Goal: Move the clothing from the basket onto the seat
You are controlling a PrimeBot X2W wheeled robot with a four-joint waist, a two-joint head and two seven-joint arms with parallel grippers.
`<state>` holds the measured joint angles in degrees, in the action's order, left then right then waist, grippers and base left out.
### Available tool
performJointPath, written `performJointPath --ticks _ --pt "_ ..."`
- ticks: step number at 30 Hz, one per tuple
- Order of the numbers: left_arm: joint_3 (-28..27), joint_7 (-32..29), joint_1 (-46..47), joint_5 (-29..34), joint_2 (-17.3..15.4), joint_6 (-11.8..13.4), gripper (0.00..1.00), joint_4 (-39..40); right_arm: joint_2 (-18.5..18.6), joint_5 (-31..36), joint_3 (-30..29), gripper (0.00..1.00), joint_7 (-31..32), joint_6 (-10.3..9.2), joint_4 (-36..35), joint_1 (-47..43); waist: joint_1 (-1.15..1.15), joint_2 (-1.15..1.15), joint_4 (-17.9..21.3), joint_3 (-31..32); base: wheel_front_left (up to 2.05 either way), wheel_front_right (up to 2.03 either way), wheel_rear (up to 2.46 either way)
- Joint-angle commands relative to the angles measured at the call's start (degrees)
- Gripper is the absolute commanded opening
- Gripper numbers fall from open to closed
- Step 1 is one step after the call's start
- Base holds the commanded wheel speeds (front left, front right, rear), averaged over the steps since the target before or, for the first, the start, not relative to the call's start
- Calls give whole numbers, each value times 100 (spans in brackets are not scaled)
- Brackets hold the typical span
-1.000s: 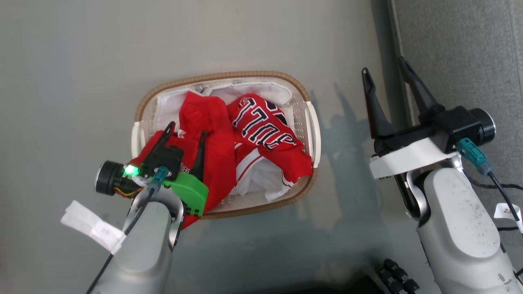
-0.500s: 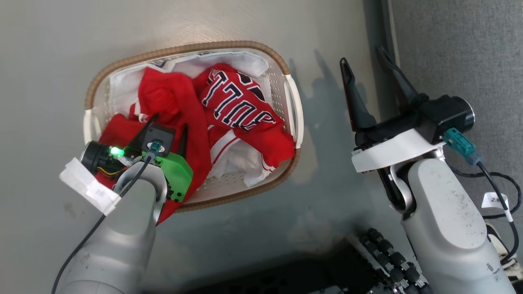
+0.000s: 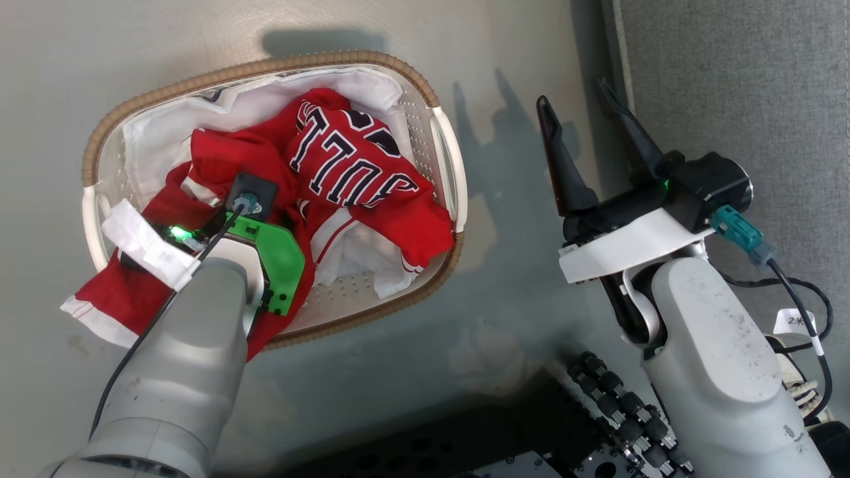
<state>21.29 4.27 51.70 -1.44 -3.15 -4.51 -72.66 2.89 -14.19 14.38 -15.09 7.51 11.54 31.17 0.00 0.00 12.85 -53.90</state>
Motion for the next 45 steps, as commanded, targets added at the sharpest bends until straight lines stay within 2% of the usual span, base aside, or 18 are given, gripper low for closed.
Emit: performJointPath --ticks 1,2,3,4,7,11,17,25,33,38,45 --pt "27 -128 95 -27 -23 27 100 -49 14 -41 34 100 -11 -4 33 49 0 0 3 -1 0 0 0" --pt "61 -192 103 -6 -21 14 100 -61 15 -48 48 100 -11 -4 37 49 0 0 6 0 0 0 0" --pt "110 -241 112 36 -19 13 57 -73 15 -49 58 100 -11 -4 39 44 0 0 10 5 0 0 0" --pt "142 -306 112 50 -17 3 1 -81 15 -55 67 100 -11 -4 42 39 0 0 11 11 0 0 0" --pt "208 -461 79 38 -11 -20 0 -100 15 -92 90 100 -11 -4 67 30 0 0 12 59 0 0 0" --pt "193 -334 -52 -61 -4 6 0 -98 16 -41 68 100 -11 -4 81 13 0 0 29 204 0 0 0" --pt "227 166 -249 -156 1 -38 0 -101 15 -30 -24 100 -11 -4 152 -129 0 0 16 599 0 0 0" --pt "235 875 -713 -439 18 -106 0 -16 19 143 -81 100 -11 -4 321 -442 0 0 -248 1456 0 0 0" --pt "445 1096 -1408 -1055 19 -175 0 663 44 273 -120 100 -11 -4 541 -790 0 0 -572 2341 0 0 0" --pt "553 1092 -1861 -1495 17 -84 0 1399 112 319 -143 100 -11 -4 665 -1085 0 0 -778 2893 0 0 0" --pt "572 1096 -2396 -1786 17 58 0 2261 109 380 -140 100 -11 -4 763 -1560 0 0 -939 3631 0 0 0"
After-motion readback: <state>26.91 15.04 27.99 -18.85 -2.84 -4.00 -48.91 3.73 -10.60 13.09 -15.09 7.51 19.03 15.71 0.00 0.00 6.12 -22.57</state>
